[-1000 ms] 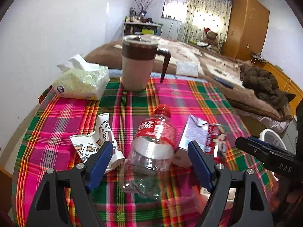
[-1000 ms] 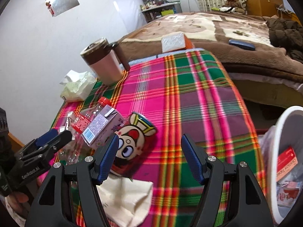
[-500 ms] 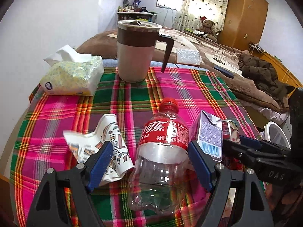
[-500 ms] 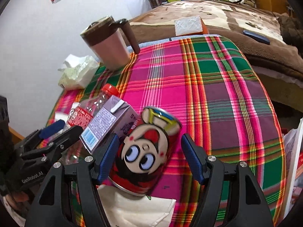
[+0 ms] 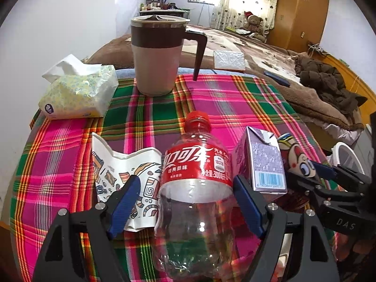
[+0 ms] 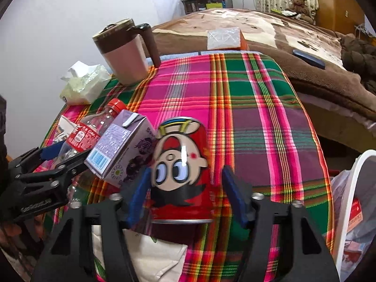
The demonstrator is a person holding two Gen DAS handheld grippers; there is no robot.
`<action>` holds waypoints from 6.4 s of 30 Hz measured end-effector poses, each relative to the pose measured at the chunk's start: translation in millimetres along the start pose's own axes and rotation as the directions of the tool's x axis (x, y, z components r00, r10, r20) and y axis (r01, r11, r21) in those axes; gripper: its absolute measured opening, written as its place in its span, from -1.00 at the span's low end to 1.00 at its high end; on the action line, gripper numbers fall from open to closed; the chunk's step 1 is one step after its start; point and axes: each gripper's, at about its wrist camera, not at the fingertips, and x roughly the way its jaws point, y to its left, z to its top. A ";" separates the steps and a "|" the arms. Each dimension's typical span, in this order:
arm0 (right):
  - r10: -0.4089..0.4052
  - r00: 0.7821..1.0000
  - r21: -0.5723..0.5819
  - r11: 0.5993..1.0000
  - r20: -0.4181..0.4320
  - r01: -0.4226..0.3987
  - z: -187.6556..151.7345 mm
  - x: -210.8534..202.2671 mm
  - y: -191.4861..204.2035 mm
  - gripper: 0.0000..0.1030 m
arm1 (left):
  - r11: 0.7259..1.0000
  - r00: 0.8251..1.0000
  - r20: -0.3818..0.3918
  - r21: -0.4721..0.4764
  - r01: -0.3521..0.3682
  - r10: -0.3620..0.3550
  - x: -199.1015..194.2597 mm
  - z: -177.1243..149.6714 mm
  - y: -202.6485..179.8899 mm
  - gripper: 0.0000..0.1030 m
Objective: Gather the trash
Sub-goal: 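Grasp the Coca-Cola bottle with the left tool while the right tool grasps the red can, then carry the bottle with the left tool while the right tool carries the can to the bin, then open both tools over the white bin, dropping the bottle and can, then move the left tool to the white milk carton while the right tool reaches the white cloth bag, then grasp the white milk carton with the left tool while the right tool grasps the cloth bag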
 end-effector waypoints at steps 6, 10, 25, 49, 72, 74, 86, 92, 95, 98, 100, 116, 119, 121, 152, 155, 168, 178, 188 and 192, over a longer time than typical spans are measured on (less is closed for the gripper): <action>0.003 1.000 -0.011 1.000 0.013 -0.002 -1.8 -0.5 -0.5 0.06 | 1.000 1.000 0.009 0.012 0.011 -0.012 -2.2 0.5 -3.5 0.24; 0.010 1.000 -0.002 1.000 0.025 -0.010 -4.2 -3.8 -4.0 0.06 | 1.000 1.000 0.010 0.015 0.011 -0.011 -3.8 -3.3 -6.9 0.24; 0.056 0.995 0.011 0.998 0.081 -0.057 -13.2 -25.9 -9.0 0.06 | 0.996 0.991 0.118 -0.050 0.074 -0.067 -57.0 -22.3 4.5 0.24; 0.054 0.974 0.044 0.997 0.221 -0.066 -29.0 -97.0 -44.4 0.06 | 0.994 0.976 0.187 0.030 0.107 -0.111 -94.6 -28.9 -63.5 0.24; -0.120 0.939 0.193 0.979 0.323 0.059 -54.6 -153.5 -132.2 0.06 | 0.952 0.942 0.201 0.203 0.230 -0.270 -96.3 -19.2 -181.0 0.24; -0.141 0.935 0.206 0.976 0.324 0.075 -56.8 -156.6 -140.3 0.06 | 0.946 0.939 0.199 0.224 0.236 -0.281 -94.4 -18.1 -193.2 0.24; -0.240 0.928 0.311 0.939 0.286 0.147 -74.3 -160.7 -190.6 0.06 | 0.890 0.916 0.100 0.296 0.346 -0.389 -67.0 -17.2 -264.6 0.24; -0.273 0.932 0.339 0.923 0.238 0.184 -83.0 -154.8 -211.2 0.06 | 0.868 0.908 0.053 0.320 0.378 -0.415 -54.9 -20.1 -295.7 0.24; -0.304 0.927 0.348 0.912 0.220 0.216 -87.0 -155.6 -219.7 0.06 | 0.862 0.909 0.039 0.337 0.380 -0.416 -51.1 -23.2 -310.6 0.24; -0.322 0.924 0.347 0.907 0.204 0.240 -89.4 -155.4 -226.5 0.06 | 0.859 0.910 0.028 0.345 0.379 -0.413 -47.2 -25.3 -322.2 0.24; -0.331 0.923 0.354 0.902 0.196 0.248 -90.9 -155.1 -231.9 0.06 | 0.857 0.912 0.019 0.350 0.378 -0.410 -44.6 -26.3 -328.0 0.24; -0.363 0.917 0.357 0.889 0.164 0.288 -92.8 -153.1 -240.5 0.28 | 0.867 0.912 0.008 0.311 0.388 -0.411 -34.9 -27.2 -328.2 0.56; -0.364 0.915 0.364 0.887 0.172 0.284 -92.7 -155.0 -239.8 0.28 | 0.873 0.914 0.019 0.303 0.382 -0.406 -37.6 -27.8 -322.6 0.56; -0.357 0.917 0.364 0.890 0.179 0.276 -92.4 -156.2 -238.1 0.28 | 0.876 0.914 0.022 0.297 0.380 -0.405 -38.8 -27.4 -318.4 0.56; -0.185 0.948 0.214 0.968 0.260 0.130 -76.6 -135.6 -149.0 0.28 | 0.968 0.958 0.171 0.145 0.205 -0.229 -75.2 -31.9 -186.4 0.57; -0.157 0.954 0.185 0.976 0.254 0.112 -75.1 -129.7 -137.5 0.28 | 0.975 0.962 0.182 0.119 0.185 -0.205 -77.9 -32.1 -167.7 0.57; -0.028 0.976 0.076 0.997 0.216 0.012 -67.1 -100.3 -92.3 0.28 | 0.997 0.976 0.202 0.002 0.079 -0.078 -89.3 -42.5 -86.0 0.57; 0.116 0.983 -0.027 0.993 0.141 -0.113 -61.2 -72.3 -51.9 0.28 | 0.997 0.982 0.191 -0.074 0.023 -0.009 -89.6 -46.7 -39.1 0.57; 0.278 0.955 -0.091 0.959 0.102 -0.269 -63.9 -66.8 -25.8 0.28 | 0.998 0.987 0.161 -0.056 0.033 -0.024 -76.3 -33.1 -25.8 0.57; 0.324 0.941 -0.162 0.938 0.098 -0.306 -68.6 -71.7 -14.3 0.28 | 0.999 0.988 0.149 -0.021 0.042 -0.039 -66.1 -24.0 -32.2 0.57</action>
